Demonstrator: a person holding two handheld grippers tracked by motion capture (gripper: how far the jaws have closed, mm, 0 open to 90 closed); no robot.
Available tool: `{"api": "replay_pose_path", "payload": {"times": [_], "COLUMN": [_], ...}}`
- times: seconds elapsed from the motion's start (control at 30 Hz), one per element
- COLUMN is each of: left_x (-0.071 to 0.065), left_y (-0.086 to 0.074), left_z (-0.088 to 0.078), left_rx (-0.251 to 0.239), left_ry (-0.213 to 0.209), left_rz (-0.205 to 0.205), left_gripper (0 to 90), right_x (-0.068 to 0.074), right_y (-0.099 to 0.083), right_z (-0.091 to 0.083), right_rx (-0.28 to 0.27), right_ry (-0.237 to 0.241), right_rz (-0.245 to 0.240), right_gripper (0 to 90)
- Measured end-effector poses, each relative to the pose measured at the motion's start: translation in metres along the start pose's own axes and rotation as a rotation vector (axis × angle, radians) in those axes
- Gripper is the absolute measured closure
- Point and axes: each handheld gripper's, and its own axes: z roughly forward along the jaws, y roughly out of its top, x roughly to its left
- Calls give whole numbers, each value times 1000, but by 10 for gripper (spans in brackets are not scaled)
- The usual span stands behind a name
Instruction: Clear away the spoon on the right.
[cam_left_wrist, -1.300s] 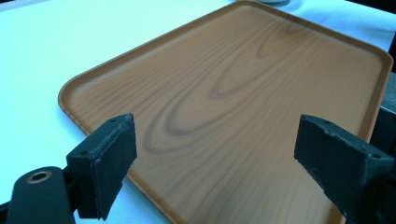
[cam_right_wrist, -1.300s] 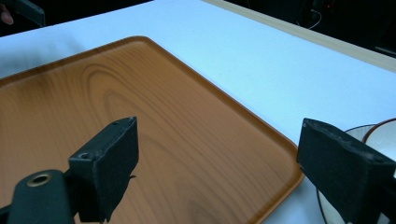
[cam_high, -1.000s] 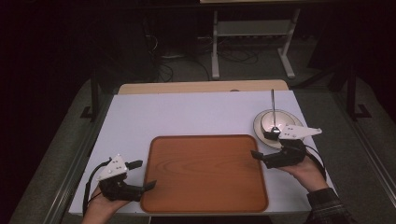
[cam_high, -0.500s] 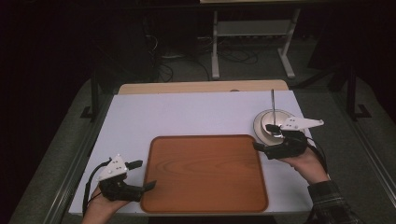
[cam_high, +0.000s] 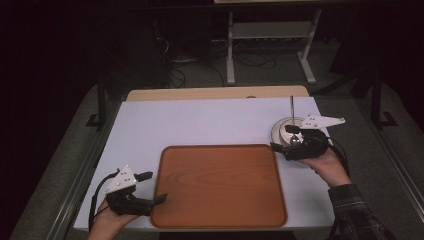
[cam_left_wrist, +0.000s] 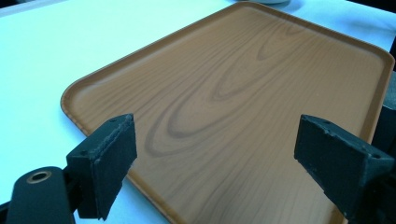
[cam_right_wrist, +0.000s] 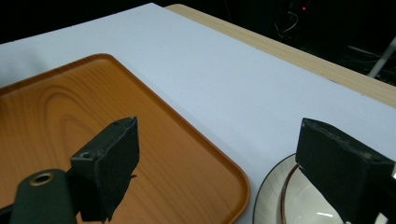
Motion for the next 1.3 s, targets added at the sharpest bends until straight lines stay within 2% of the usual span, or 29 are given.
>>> {"api": "replay_pose_path", "payload": {"times": [0.5,0.57,0.67,0.7,0.83,0.9,0.97,1.03,1.07,1.3], "left_x": [1,1,1,1,1,1,1,1,1,1], "left_y": [0,0,0,0,0,0,0,0,0,0], "left_z": [0,0,0,0,0,0,0,0,0,0], "left_rx": [1,1,1,0,0,-1,-3,-3,-4,-4], "left_ry": [4,3,2,2,2,1,0,0,0,-2], "left_rz": [-1,-1,-1,-2,-2,-3,-4,-4,-4,-4], "left_gripper": [127,127,127,127,127,127,127,127,127,127], "right_x": [-18,-23,-26,-29,-35,-41,-45,-46,-49,-63], "right_y": [14,16,17,18,20,22,23,24,25,28], "right_z": [7,9,11,12,14,17,19,20,21,29], "right_rx": [37,43,69,76,83,82,91,95,104,116], "right_ry": [-38,-44,-50,-55,-73,-95,-111,-119,-126,-170], "right_rz": [9,22,15,19,28,38,36,38,41,69], "right_gripper": [172,201,230,281,344,447,512,538,590,806]}}
